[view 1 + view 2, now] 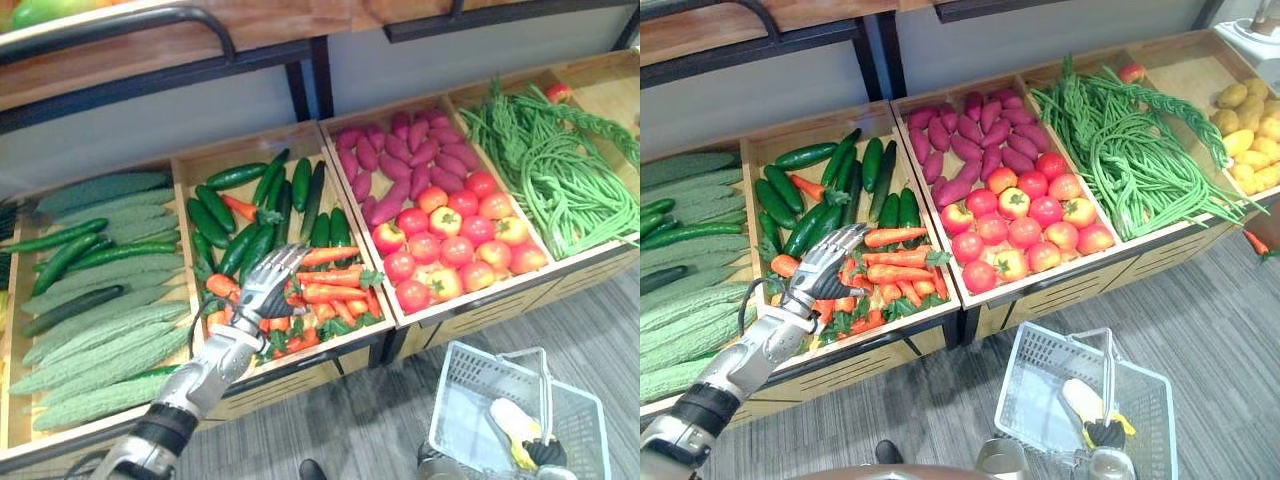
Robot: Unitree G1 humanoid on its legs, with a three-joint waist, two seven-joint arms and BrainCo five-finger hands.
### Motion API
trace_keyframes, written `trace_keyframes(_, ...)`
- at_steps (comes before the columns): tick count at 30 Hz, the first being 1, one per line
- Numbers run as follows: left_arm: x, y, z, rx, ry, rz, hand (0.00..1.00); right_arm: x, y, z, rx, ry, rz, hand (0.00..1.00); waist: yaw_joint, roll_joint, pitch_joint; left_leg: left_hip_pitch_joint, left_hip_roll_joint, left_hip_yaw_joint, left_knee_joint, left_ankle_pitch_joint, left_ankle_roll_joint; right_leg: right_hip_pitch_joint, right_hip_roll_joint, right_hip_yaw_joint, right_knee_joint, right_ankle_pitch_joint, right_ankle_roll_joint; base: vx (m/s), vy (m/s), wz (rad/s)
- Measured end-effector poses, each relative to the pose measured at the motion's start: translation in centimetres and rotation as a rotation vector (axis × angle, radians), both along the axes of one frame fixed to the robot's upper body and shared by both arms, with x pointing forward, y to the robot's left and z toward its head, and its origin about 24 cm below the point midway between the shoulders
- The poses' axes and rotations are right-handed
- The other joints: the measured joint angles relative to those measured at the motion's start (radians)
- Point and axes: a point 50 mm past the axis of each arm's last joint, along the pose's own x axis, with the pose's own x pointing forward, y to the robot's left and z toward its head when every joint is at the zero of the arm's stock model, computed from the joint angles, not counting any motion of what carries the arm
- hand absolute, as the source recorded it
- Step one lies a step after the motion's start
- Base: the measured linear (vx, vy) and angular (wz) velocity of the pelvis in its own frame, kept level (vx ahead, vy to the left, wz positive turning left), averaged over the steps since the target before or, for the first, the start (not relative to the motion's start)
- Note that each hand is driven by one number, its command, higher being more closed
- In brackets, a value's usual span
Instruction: Pick vegetable in the basket
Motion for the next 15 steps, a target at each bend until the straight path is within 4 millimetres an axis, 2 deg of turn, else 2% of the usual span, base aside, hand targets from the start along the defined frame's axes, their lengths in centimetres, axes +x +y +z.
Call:
trace_keyframes(2,0.5,-0.5,0.0,0.02,0.016,-0.026,0.0,0.6,-0.4,0.6,-0.024,-0.032,0.013,1.0,-0.002,0.013,-0.004,-0.025,0.013,0.016,0.0,0.003,-0.003,-0.039,0.009,0.026,0.01,0.013,-0.012,-0.04,-0.006,-0.24)
trace_keyframes(7,0.8,-1.1,-1.4,0.084,0.109,-0.062,0.0,1.4,-1.2,1.9,-0.1,-0.07,0.059,1.0,-0.005,0.016,-0.003,-0.031,0.027,0.053,0.0,0.021,-0.01,-0.072,0.023,0.074,0.016,0.045,-0.021,-0.06,-0.008,-0.24)
trace_keyframes(10,1.1,-1.4,-1.5,0.107,0.133,-0.087,0.0,1.8,-1.8,2.7,-0.152,-0.095,0.077,1.0,-0.005,0.02,-0.002,-0.056,0.034,0.079,0.0,0.01,-0.009,-0.112,0.03,0.093,0.029,0.048,-0.019,-0.11,-0.018,-0.16)
trace_keyframes(15,1.0,-0.7,-3.1,0.146,0.233,-0.065,0.0,2.9,-3.0,4.5,-0.224,-0.154,0.105,1.0,-0.007,0.032,0.004,-0.062,0.03,0.144,-0.001,0.001,-0.005,-0.139,0.033,0.151,0.007,0.084,-0.009,-0.12,-0.005,-0.26)
